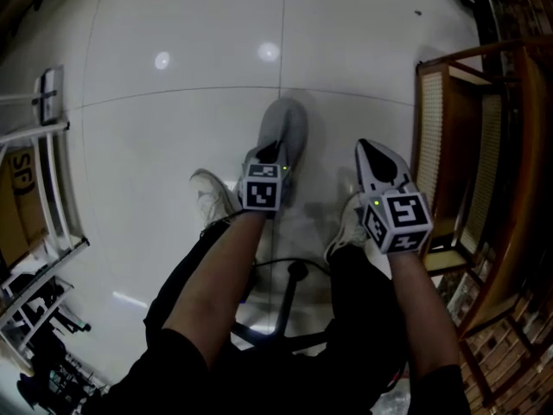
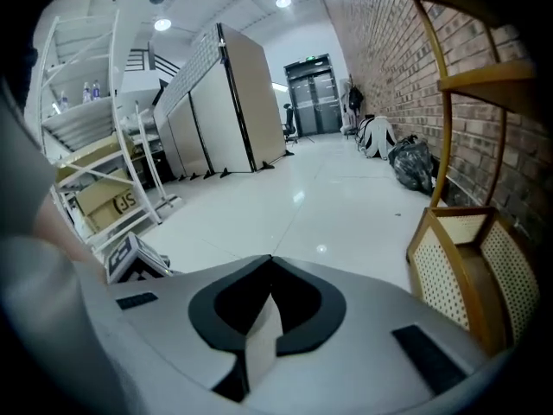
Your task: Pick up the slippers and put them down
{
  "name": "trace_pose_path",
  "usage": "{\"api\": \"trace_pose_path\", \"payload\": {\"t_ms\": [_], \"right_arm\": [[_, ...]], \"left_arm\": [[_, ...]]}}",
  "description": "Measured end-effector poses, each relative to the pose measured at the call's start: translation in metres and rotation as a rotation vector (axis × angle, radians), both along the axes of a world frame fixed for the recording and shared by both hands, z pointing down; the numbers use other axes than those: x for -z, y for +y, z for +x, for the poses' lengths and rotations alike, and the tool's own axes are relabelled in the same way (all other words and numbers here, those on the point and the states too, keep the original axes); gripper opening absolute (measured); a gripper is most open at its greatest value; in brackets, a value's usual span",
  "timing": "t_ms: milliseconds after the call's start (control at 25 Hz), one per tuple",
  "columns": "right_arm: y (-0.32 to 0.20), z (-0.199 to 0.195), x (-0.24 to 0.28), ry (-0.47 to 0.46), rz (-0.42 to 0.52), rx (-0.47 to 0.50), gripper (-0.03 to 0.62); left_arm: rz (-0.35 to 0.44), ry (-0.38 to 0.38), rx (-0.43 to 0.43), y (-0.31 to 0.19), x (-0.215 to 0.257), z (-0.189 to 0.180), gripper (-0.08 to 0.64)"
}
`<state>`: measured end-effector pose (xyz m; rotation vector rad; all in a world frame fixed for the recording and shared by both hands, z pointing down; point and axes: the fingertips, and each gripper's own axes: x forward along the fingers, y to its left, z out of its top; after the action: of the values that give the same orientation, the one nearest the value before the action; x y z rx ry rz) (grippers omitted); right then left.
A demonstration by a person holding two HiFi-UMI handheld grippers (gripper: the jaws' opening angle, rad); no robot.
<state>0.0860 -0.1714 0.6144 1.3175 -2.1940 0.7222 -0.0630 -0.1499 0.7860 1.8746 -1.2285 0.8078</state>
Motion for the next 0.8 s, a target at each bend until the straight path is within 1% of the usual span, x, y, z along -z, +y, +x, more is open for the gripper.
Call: {"api": "trace_pose_path", "payload": {"t_ms": [120, 280, 400, 480, 560, 640, 720, 800], "right_arm": [[0.002, -0.001, -0.037, 0.050, -0.077, 0.034, 0.009], [0.016, -0.008, -0.069, 0.072, -0.180, 0.057, 0.009], [0.032, -0.011, -0.085, 0.065, -0.279, 0.061, 0.009], [0.035, -0.006, -0.094, 0.056, -0.338, 0.017, 0.009], [0.034, 0.005, -0.102, 0.039, -0.389, -0.069, 0.009], [0.036, 0.014, -0.109, 0.037, -0.426, -0.135, 0.009], [0.041, 0.018, -0.113, 0.042, -0.445, -0.152, 0.009], [0.045, 0.017, -0.115, 0.048, -0.449, -0.140, 0.009]], "left_arm": [[-0.020, -0.028, -0.005, 0.004, -0.011, -0.010, 0.017], [-0.055, -0.042, -0.003, 0.001, -0.025, -0.017, 0.017], [-0.125, -0.049, 0.013, 0.004, -0.035, -0.022, 0.017], [-0.170, -0.036, 0.058, 0.007, -0.041, -0.025, 0.017], [-0.203, -0.011, 0.093, 0.009, -0.045, -0.023, 0.017], [-0.228, -0.003, 0.107, 0.012, -0.048, -0.022, 0.017], [-0.249, -0.004, 0.121, 0.015, -0.051, -0.023, 0.017], [-0.269, 0.028, 0.141, 0.015, -0.053, -0.021, 0.022]]}}
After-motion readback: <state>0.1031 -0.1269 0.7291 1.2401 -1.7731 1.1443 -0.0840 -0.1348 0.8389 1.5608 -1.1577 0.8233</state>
